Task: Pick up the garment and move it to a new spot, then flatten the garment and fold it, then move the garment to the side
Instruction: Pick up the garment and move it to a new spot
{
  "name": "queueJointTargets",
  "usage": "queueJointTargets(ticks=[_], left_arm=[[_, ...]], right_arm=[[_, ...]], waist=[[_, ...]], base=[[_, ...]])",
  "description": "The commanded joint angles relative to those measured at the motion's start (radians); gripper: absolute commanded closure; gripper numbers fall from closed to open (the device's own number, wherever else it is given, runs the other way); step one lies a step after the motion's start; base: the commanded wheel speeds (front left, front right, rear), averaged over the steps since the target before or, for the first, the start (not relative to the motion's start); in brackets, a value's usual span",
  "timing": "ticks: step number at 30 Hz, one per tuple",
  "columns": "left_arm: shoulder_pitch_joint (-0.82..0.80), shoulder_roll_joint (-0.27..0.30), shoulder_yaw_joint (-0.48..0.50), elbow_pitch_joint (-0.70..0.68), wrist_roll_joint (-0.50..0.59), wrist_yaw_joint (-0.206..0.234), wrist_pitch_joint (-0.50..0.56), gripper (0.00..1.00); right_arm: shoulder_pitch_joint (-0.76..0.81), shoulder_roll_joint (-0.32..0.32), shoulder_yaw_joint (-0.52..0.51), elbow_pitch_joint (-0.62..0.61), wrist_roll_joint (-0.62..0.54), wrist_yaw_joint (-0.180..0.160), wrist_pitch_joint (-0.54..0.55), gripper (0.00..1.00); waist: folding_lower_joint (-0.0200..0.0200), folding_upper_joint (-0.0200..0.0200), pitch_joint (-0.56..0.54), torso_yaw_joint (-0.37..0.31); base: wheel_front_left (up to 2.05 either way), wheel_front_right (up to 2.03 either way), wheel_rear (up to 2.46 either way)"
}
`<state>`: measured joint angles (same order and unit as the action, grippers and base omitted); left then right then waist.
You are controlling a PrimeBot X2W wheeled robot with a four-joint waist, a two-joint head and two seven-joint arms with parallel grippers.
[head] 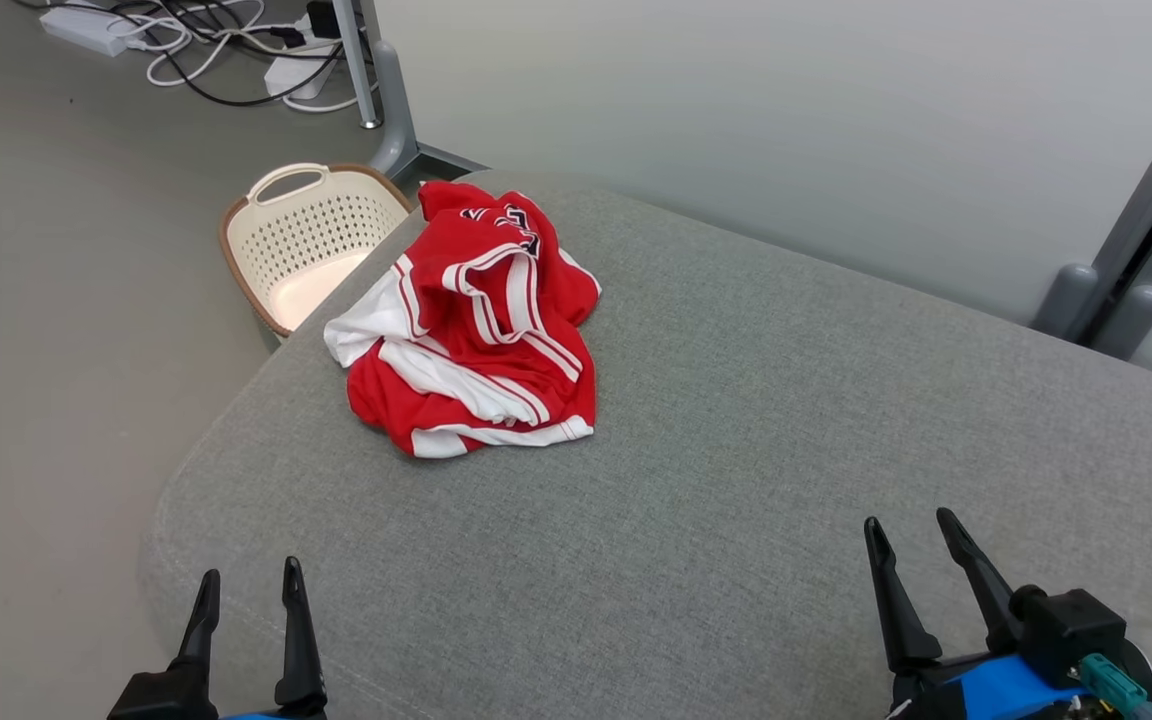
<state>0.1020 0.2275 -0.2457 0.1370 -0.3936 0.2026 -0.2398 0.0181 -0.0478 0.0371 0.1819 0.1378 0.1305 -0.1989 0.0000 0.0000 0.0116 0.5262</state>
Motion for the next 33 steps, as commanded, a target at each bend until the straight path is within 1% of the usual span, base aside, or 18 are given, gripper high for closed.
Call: queueJointTargets(ticks=[1, 6, 12, 14, 16, 19, 21, 25, 26, 28, 30, 33], left_arm=[[0.012, 0.000, 0.006, -0.005, 0.001, 0.006, -0.009, 0.00], [0.013, -0.004, 0.013, -0.006, -0.003, 0.006, -0.014, 0.00], [-0.007, -0.001, 0.005, 0.010, -0.003, -0.008, -0.016, 0.00], [-0.026, 0.009, 0.000, 0.012, 0.005, -0.010, 0.001, 0.00], [-0.054, 0.015, 0.003, -0.001, -0.010, -0.019, 0.028, 0.00], [-0.117, 0.045, 0.010, -0.035, -0.026, -0.037, 0.102, 0.00], [-0.169, 0.072, 0.010, -0.054, -0.038, -0.052, 0.178, 0.00], [-0.293, 0.107, 0.027, -0.098, -0.088, -0.079, 0.323, 0.00], [-0.326, 0.099, 0.042, -0.111, -0.130, -0.089, 0.352, 0.00], [-0.386, 0.125, 0.057, -0.124, -0.162, -0.117, 0.400, 0.00], [-0.431, 0.154, 0.079, -0.116, -0.201, -0.134, 0.462, 0.00], [-0.509, 0.184, 0.112, -0.090, -0.264, -0.148, 0.550, 0.00]], right_arm=[[-0.016, -0.005, 0.004, 0.006, -0.007, 0.000, -0.001, 0.00], [-0.030, -0.005, 0.009, 0.015, -0.010, 0.000, -0.004, 0.00], [-0.015, -0.005, -0.005, 0.020, -0.004, 0.000, -0.009, 0.00], [-0.012, -0.005, -0.008, 0.020, -0.002, 0.000, -0.008, 0.00], [-0.010, -0.005, -0.009, 0.019, 0.000, 0.000, -0.009, 0.00], [-0.009, -0.005, -0.015, 0.011, 0.001, 0.000, -0.011, 0.00], [-0.007, -0.005, -0.023, 0.004, -0.004, 0.000, -0.012, 0.00], [0.008, -0.005, -0.042, -0.014, -0.010, 0.000, -0.008, 0.00], [0.005, -0.004, -0.042, -0.021, -0.011, 0.000, -0.004, 0.00], [-0.006, -0.005, -0.039, -0.038, -0.023, 0.000, 0.003, 0.00], [-0.022, -0.005, -0.033, -0.057, -0.037, 0.000, 0.012, 0.00], [-0.036, -0.005, -0.038, -0.078, -0.053, 0.000, 0.022, 0.00]], waist=[[0.0000, 0.0000, 0.006, 0.004], [0.0000, 0.0000, 0.014, 0.005], [0.0000, 0.0000, 0.015, 0.003], [0.0000, 0.0000, 0.015, 0.002], [0.0000, 0.0000, 0.015, 0.001], [0.0000, 0.0000, 0.020, 0.001], [0.0000, 0.0000, 0.027, 0.001], [0.0000, 0.0000, 0.048, -0.004], [0.0000, 0.0000, 0.060, -0.013], [0.0000, 0.0000, 0.093, -0.038], [0.0000, 0.0000, 0.130, -0.068], [0.0000, 0.0000, 0.177, -0.108]], base=[[0.00, 0.00, 0.00], [0.00, 0.00, 0.00], [0.00, 0.00, 0.00], [0.00, 0.00, 0.00], [0.00, 0.00, 0.00], [0.00, 0.00, 0.00], [0.00, 0.00, 0.00], [0.00, 0.00, 0.00], [0.00, 0.00, 0.00], [0.00, 0.00, 0.00], [0.00, 0.00, 0.00], [0.00, 0.00, 0.00]])
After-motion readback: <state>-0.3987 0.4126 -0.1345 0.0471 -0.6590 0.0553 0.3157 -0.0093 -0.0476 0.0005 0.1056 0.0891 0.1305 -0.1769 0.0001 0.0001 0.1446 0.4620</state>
